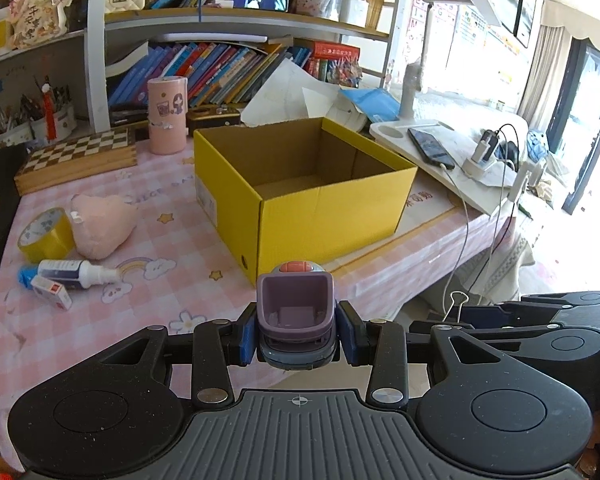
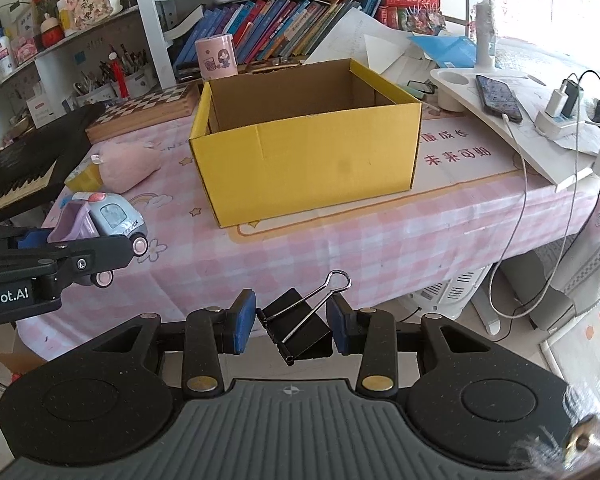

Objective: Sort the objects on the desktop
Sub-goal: 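Carry the clip and toy car with both tools toward the yellow box, then open the right tool over the box while the left releases the toy car inside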

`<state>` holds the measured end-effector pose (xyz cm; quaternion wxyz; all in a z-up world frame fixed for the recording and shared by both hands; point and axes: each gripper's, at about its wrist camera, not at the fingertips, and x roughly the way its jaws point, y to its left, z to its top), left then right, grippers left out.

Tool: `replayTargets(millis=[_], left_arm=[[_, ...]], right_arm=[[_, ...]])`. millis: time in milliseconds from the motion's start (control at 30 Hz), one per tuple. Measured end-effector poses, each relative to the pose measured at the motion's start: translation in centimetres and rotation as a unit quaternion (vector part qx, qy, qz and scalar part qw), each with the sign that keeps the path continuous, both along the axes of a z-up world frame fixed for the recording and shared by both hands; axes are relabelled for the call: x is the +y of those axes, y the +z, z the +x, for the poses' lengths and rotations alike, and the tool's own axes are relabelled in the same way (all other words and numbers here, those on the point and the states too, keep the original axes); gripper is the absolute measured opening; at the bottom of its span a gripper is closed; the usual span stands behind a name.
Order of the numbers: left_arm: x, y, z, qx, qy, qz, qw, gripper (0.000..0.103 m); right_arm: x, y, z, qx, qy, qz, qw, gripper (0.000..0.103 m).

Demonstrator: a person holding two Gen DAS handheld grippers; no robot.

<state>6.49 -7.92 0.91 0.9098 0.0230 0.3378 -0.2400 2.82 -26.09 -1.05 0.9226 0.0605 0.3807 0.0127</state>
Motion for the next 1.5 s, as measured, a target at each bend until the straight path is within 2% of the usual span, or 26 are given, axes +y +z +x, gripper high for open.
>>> replayTargets(millis=[267, 533, 933, 1067, 1300, 1500], left_arm=[[-1.8, 1.5, 2.7, -0.036, 0.003, -0.003, 0.9993, 0.039], [-3.9, 3.5, 5.5, -0.082, 0.020, -0.007, 0.9964, 0.039], [-7.3, 3.8, 11.3, -0.094, 0.058, -0.003, 0.9939, 0.039], [-8.2, 2.7, 13.7, -0.075, 0.073, 0.005, 0.9945, 0.039], [-9.8, 0.2, 17.4, -0.043, 0.084, 0.055, 0.9941, 0.039], [-11.1, -1.5, 19.8, -0.018, 0.080, 0.085, 0.9931, 0.039]], right_arm=[[-1.9, 1.0, 3.8, -0.018, 0.006, 0.001, 1.000, 0.036], [-4.2, 3.6, 8.0, -0.075, 0.024, -0.009, 0.997, 0.036], [-8.5, 7.0, 15.8, -0.137, 0.061, -0.027, 0.988, 0.036], [-9.1, 6.8, 18.6, -0.134, 0.088, -0.036, 0.986, 0.036], [-8.8, 5.0, 23.6, -0.095, 0.141, -0.051, 0.984, 0.036], [-7.2, 3.6, 27.5, -0.061, 0.204, -0.075, 0.974, 0.036]])
